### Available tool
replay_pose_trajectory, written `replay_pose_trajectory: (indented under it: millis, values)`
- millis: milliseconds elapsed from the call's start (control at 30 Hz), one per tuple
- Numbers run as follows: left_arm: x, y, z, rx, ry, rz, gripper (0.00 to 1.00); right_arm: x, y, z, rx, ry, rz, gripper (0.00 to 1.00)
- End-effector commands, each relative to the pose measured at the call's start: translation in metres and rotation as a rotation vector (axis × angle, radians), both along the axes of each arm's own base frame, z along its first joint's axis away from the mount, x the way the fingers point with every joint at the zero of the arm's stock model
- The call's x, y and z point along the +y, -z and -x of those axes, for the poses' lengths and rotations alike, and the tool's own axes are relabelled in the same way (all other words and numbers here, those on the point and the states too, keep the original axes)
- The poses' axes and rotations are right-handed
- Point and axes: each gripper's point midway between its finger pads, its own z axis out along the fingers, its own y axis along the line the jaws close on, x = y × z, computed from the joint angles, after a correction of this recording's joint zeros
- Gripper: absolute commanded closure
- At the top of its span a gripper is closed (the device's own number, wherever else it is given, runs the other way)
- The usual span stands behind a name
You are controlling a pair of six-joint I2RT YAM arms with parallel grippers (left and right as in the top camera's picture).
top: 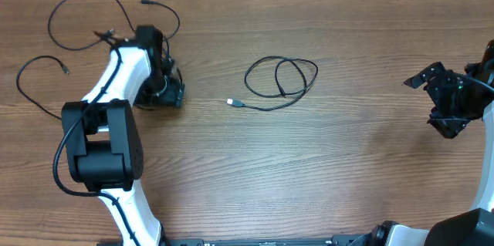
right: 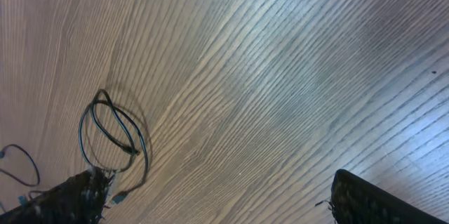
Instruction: Untangle cables
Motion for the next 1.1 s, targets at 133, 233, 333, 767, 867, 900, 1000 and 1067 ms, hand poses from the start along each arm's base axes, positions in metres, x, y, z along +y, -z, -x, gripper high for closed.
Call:
replay_pose_trajectory:
  millis: [133, 233, 333, 767, 867, 900, 1000, 1067]
  values:
    - [-0.001, -0.059, -0.062, -0.221, 0.062, -0.018, 0.23, -0.002, -0.008, -0.003, -0.025, -0.003, 0.016, 0.0]
    - [0.0, -0.051, -0.063, -0.221, 0.071, -0.02, 0.28, -0.002, -0.008, -0.003, -0.025, -0.003, 0.015, 0.0]
    - [0.0, -0.029, -0.056, -0.188, 0.078, -0.018, 0.29, -0.002, -0.008, -0.003, -0.025, -0.003, 0.016, 0.0]
    - [-0.007, 0.031, -0.018, -0.075, 0.1, 0.022, 0.39, -0.002, -0.008, -0.003, -0.025, -0.003, 0.016, 0.0]
    - [0.0, 0.037, -0.012, -0.06, 0.091, -0.013, 0.53, -0.002, -0.008, -0.003, -0.025, -0.003, 0.015, 0.0]
    - [0.0, 0.04, -0.009, -0.051, 0.087, -0.013, 0.57, -0.002, -0.008, -0.003, -0.025, -0.003, 0.016, 0.0]
    - [0.0, 0.051, 0.002, -0.029, 0.067, -0.012, 0.66, -0.002, -0.008, -0.003, -0.025, -0.003, 0.015, 0.0]
    - [0.0, 0.054, 0.007, -0.016, 0.057, -0.011, 0.73, -0.002, -0.008, -0.003, -0.025, -0.003, 0.016, 0.0]
